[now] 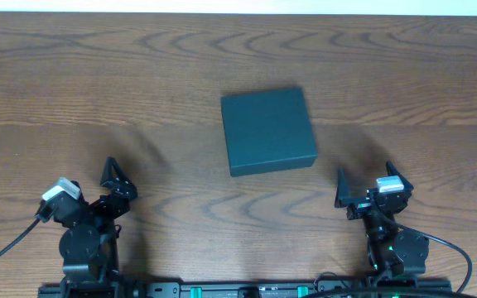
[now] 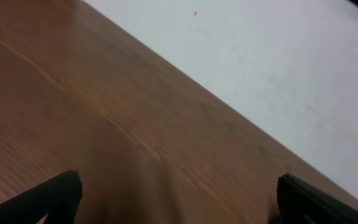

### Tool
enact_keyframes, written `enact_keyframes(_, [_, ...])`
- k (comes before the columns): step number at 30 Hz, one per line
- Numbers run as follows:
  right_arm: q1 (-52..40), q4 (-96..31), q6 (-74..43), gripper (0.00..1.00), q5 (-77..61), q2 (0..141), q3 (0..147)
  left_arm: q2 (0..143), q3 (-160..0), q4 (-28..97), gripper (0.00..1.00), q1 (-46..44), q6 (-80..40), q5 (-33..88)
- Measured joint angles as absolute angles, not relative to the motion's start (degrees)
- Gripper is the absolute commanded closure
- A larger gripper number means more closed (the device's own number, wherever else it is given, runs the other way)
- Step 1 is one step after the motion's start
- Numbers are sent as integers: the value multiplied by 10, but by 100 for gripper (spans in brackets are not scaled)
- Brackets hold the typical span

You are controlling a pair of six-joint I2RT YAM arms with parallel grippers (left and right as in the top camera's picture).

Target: Pack container

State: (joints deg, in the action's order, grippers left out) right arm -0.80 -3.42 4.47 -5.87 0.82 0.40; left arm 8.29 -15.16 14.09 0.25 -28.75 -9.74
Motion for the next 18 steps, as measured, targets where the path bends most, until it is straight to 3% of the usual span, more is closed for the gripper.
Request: enact_keyframes(18, [-8,-34,45,1,-58,8,4,81,-66,56,2,2,-288,-87])
